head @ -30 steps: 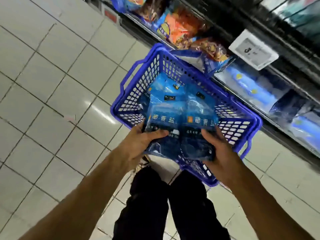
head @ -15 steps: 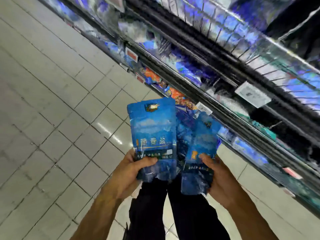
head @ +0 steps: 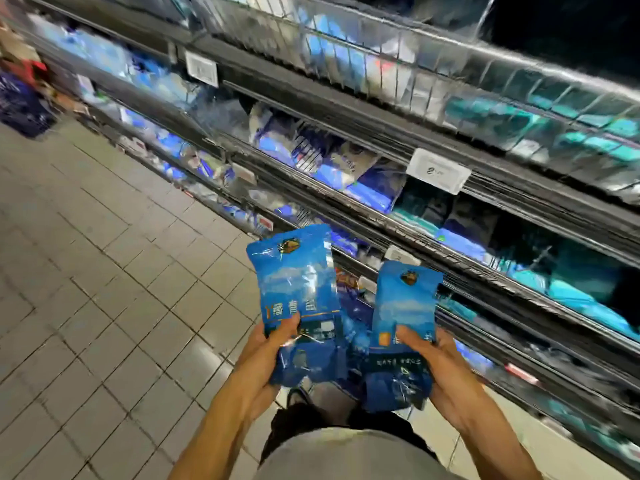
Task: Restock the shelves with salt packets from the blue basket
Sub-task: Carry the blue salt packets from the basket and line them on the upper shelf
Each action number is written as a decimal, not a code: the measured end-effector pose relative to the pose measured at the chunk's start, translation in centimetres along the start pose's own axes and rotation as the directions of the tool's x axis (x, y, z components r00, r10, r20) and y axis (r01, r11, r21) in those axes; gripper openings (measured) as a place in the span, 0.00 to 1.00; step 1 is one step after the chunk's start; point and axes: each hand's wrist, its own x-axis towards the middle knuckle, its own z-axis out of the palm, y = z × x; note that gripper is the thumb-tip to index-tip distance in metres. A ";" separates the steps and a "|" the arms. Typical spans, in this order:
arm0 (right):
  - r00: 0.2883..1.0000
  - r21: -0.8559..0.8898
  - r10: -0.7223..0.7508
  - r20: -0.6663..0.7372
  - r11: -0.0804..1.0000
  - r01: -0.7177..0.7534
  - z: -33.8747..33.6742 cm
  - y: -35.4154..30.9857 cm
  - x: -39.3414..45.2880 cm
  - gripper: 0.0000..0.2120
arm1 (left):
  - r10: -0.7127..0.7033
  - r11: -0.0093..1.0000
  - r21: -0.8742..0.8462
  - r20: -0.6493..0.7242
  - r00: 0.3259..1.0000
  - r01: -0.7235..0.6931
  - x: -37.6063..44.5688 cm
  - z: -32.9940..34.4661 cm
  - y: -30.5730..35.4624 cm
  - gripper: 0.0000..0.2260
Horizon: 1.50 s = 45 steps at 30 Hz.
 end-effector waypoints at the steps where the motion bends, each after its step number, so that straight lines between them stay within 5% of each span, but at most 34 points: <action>1: 1.000 0.022 -0.014 0.001 1.000 0.014 -0.2 -0.5 -0.6 0.20 | 0.005 1.000 0.005 0.002 1.000 -0.005 -0.2 0.6 0.1 0.25; 7: 0.995 0.100 -0.070 -0.066 0.992 0.077 -2.2 -1.9 -3.2 0.21 | 0.035 0.985 0.167 0.062 0.997 -0.045 0.0 4.6 -0.7 0.23; 15: 0.888 0.091 -0.192 -0.418 0.964 0.251 -6.1 -0.1 -5.9 0.29 | -0.050 0.863 0.497 0.269 0.962 -0.094 2.9 9.5 -1.8 0.28; 19: 0.744 0.172 -0.158 -0.649 0.922 0.346 -6.9 3.2 -7.7 0.26 | -0.160 0.732 0.664 0.381 0.911 -0.149 4.6 11.6 -2.7 0.19; 24: 0.519 0.244 -0.057 -0.853 0.835 0.493 -6.3 7.8 -12.0 0.05 | -0.348 0.595 0.776 0.485 0.802 -0.211 5.0 14.1 -5.2 0.04; 26: 0.427 0.255 0.001 -0.904 0.803 0.539 -5.8 9.9 -14.3 0.03 | -0.406 0.530 0.811 0.499 0.766 -0.247 4.8 15.0 -6.8 0.02; 33: 0.170 0.274 0.218 -0.961 0.676 0.684 -4.7 15.4 -21.4 0.09 | -0.593 0.340 0.877 0.480 0.646 -0.340 0.7 18.8 -13.1 0.23; 39: 0.044 0.240 0.319 -0.947 0.608 0.757 -5.5 19.1 -26.8 0.11 | -0.707 0.263 0.838 0.505 0.495 -0.479 -4.6 21.6 -19.9 0.30; 45: -0.015 0.208 0.327 -0.945 0.635 0.744 -9.9 23.1 -33.3 0.14 | -0.799 0.211 0.848 0.436 0.414 -0.486 -11.7 24.0 -27.6 0.23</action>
